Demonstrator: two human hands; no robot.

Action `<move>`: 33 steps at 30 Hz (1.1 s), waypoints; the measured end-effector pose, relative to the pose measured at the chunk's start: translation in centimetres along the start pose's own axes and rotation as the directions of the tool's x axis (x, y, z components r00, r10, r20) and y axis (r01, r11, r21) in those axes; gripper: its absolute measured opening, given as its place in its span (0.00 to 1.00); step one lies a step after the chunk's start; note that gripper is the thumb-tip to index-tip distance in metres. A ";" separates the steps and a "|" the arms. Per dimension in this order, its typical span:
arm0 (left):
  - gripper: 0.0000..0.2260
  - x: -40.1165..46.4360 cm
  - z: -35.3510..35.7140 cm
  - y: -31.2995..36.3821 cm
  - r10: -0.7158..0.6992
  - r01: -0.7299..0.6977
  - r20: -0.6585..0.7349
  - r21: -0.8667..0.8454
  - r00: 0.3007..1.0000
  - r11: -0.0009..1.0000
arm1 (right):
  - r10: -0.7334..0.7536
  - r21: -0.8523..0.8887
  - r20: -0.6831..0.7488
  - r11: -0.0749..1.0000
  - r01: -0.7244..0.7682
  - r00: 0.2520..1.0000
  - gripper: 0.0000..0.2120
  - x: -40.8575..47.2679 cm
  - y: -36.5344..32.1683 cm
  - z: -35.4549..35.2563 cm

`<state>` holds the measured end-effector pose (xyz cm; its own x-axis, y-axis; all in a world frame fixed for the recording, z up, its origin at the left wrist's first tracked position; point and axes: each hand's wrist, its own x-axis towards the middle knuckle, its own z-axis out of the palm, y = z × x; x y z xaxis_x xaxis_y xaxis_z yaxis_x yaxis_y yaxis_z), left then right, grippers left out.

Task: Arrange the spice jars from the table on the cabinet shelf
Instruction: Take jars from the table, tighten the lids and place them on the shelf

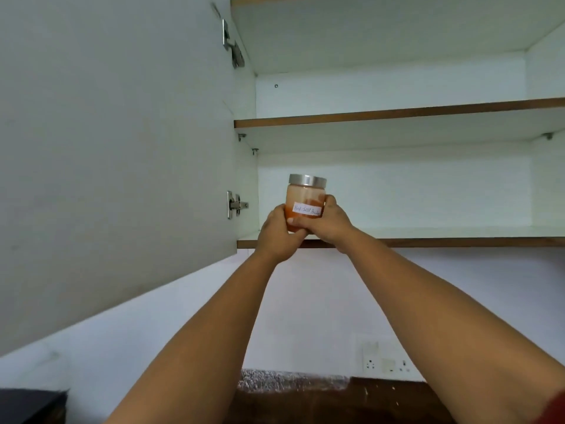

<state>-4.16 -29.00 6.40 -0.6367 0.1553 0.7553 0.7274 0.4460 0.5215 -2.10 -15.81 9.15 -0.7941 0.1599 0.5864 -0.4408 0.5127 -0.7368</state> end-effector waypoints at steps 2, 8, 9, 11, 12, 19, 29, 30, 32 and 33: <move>0.22 1.0 0.3 -2.4 -0.047 0.029 0.086 0.195 0.995 0.980 | 0.027 -0.118 0.016 0.993 -0.025 1.000 0.42 1.7 1.2 1.1; 0.28 1.7 1.2 -9.4 0.084 -0.108 0.068 0.642 0.994 0.759 | 0.199 -0.351 0.094 0.924 -0.155 0.975 0.42 7.2 2.3 3.8; 0.27 1.7 1.2 -9.5 0.113 -0.131 0.068 0.617 0.991 0.776 | 0.222 -0.363 0.107 0.916 -0.170 0.969 0.40 7.8 2.0 4.1; 0.27 2.0 1.4 -10.2 0.136 -0.154 0.075 0.604 0.988 0.782 | 0.263 -0.380 0.111 0.902 -0.203 0.958 0.37 9.4 2.2 5.8; 0.27 2.0 1.6 -10.4 0.146 -0.160 0.073 0.602 0.987 0.782 | 0.279 -0.382 0.107 0.898 -0.220 0.954 0.37 10.0 2.4 6.8; 0.22 2.3 1.4 -10.6 0.196 -0.196 0.064 0.577 0.979 0.793 | 0.344 -0.380 0.135 0.884 -0.272 0.929 0.28 13.0 2.1 11.4; 0.18 2.0 1.4 -10.7 0.173 -0.177 0.064 0.583 0.983 0.793 | 0.306 -0.351 0.109 0.902 -0.251 0.946 0.29 13.3 3.1 12.6; 0.18 2.0 1.4 -10.7 0.176 -0.179 0.063 0.583 0.982 0.793 | 0.302 -0.354 0.111 0.902 -0.246 0.947 0.30 13.2 3.1 12.7; 0.19 2.0 1.4 -10.8 0.183 -0.184 0.062 0.585 0.981 0.790 | 0.296 -0.356 0.116 0.904 -0.238 0.948 0.30 13.2 3.1 12.7; 0.19 2.1 1.4 -10.8 0.179 -0.183 0.065 0.583 0.982 0.792 | 0.292 -0.352 0.115 0.906 -0.236 0.949 0.30 13.2 3.1 12.8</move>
<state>-13.66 -32.29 1.78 -0.5114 0.2894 0.8091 0.5430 0.8386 0.0433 -19.28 -22.89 10.34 -0.9310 0.2042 0.3027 -0.0646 0.7238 -0.6870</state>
